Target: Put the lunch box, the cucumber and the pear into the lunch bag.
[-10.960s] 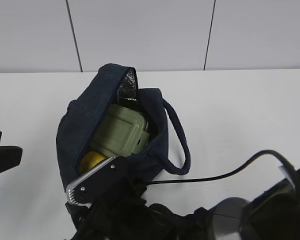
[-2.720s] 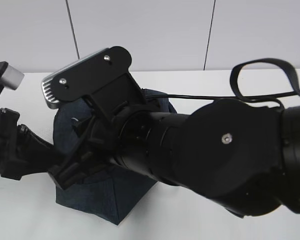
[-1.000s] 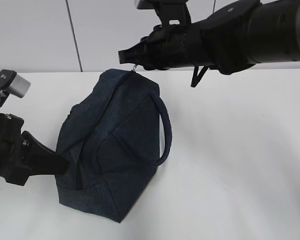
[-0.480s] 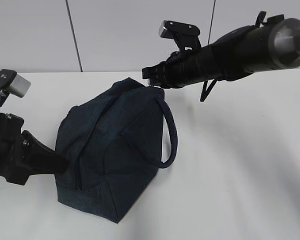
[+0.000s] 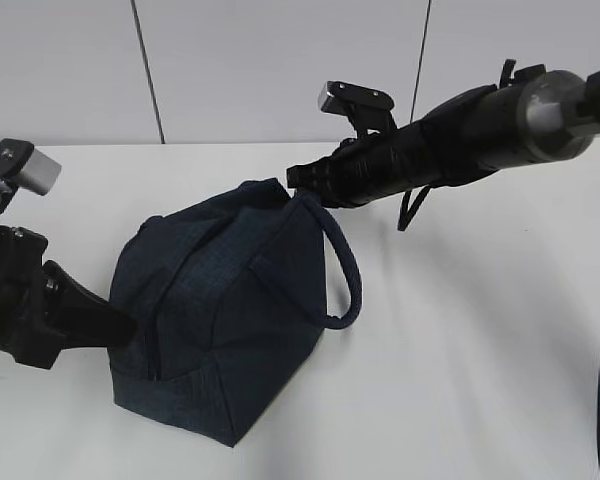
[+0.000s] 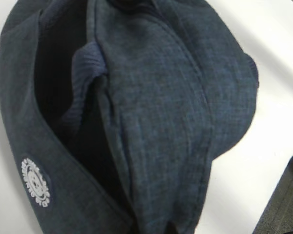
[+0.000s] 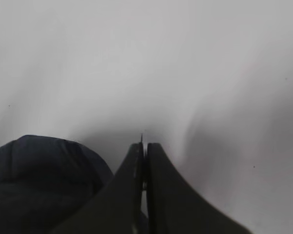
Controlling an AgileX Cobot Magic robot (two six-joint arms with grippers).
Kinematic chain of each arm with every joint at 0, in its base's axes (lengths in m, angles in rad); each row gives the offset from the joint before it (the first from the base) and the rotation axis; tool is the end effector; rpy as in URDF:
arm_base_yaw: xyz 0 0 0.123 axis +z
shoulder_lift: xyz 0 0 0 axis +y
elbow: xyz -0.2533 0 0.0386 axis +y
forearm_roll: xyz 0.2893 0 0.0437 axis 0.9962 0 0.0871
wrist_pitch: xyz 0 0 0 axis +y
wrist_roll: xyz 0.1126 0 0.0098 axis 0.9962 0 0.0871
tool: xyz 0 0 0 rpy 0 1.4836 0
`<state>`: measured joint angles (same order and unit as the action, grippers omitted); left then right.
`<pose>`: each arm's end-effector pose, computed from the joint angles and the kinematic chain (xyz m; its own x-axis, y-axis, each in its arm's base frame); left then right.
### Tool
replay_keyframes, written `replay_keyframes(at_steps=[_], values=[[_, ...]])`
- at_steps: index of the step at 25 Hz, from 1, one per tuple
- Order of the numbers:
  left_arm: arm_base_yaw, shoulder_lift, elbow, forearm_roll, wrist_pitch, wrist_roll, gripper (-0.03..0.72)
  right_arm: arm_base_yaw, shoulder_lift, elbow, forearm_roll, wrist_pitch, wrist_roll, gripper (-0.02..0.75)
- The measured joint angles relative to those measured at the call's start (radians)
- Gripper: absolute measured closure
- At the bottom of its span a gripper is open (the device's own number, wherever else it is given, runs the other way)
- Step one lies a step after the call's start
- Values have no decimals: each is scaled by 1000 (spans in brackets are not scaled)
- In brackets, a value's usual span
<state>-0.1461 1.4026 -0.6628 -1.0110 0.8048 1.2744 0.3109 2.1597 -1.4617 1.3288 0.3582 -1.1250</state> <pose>0.2618 -0.1083 0.1345 -0.6680 0.4382 -0.6015 0.7090 0.6203 -0.3355 0.4678 0.1908 0.0913 -0.7028 -0.0412 -0.7102 -0.4113 0.8381 0.3585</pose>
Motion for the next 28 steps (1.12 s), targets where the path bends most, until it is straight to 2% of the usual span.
replay_keyframes(at_steps=[4,6,8,11,14,19,24,28], values=[[0,0,0,0,0,-7,678,-2,7,-2,9,15,0,738],[0,0,0,-11,4,-16,645,-6,7,-4,9,19,0,738],[0,-2,0,-25,12,-31,568,-4,7,-15,9,21,0,738],[0,-31,-18,-28,19,-70,395,-4,-3,-31,9,21,-7,738],[0,-72,-63,-27,21,-124,315,-4,-33,-49,9,30,-15,738],[0,-77,-243,64,50,-347,294,-4,-86,-58,9,60,-19,738],[-1,67,-522,186,118,-610,327,-4,-92,-58,9,88,-21,738],[-53,241,-731,318,215,-761,355,-4,-92,-58,9,99,-21,738]])
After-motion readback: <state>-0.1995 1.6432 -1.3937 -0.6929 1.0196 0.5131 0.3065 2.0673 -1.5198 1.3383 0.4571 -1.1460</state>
